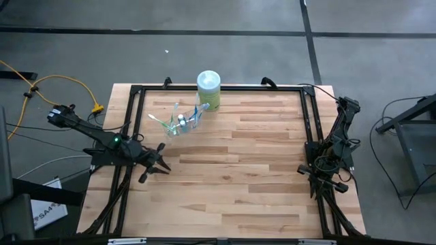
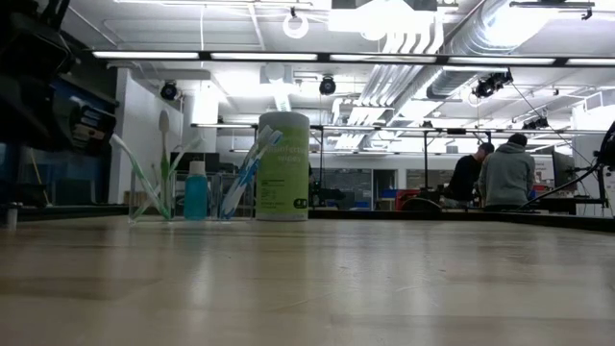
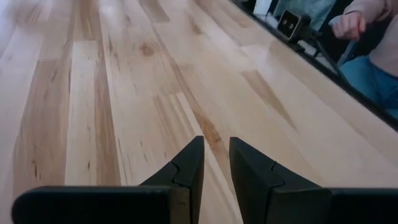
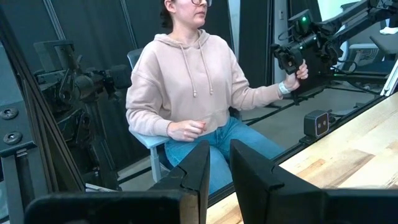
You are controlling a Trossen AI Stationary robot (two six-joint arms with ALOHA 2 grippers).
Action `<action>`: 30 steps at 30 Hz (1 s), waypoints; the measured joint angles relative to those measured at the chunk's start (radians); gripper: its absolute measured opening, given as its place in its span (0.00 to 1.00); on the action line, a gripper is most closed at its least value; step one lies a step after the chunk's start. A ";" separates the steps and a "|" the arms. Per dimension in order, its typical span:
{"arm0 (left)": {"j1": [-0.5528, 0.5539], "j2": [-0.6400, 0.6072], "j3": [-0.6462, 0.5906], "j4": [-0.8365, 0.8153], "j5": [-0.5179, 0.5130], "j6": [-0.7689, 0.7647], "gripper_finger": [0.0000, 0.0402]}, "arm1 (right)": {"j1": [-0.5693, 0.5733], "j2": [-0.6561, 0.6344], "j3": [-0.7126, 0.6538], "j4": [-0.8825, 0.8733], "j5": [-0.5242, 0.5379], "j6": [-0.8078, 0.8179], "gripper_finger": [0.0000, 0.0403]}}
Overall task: Pick & Place toothbrushing station
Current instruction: Return to Home Position
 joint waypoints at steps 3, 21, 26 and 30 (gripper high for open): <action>-0.001 -0.011 -0.010 0.017 0.000 0.002 0.18 | 0.000 0.000 0.000 0.000 0.000 0.000 0.14; 0.000 -0.070 -0.010 0.029 -0.002 -0.013 0.18 | 0.000 0.000 0.000 0.000 0.000 0.000 0.14; 0.000 -0.070 -0.010 0.047 -0.002 -0.022 0.18 | 0.000 0.000 0.000 0.000 0.000 0.000 0.14; 0.000 -0.070 -0.010 0.054 -0.002 -0.024 0.18 | 0.000 0.000 0.000 0.000 0.000 0.000 0.14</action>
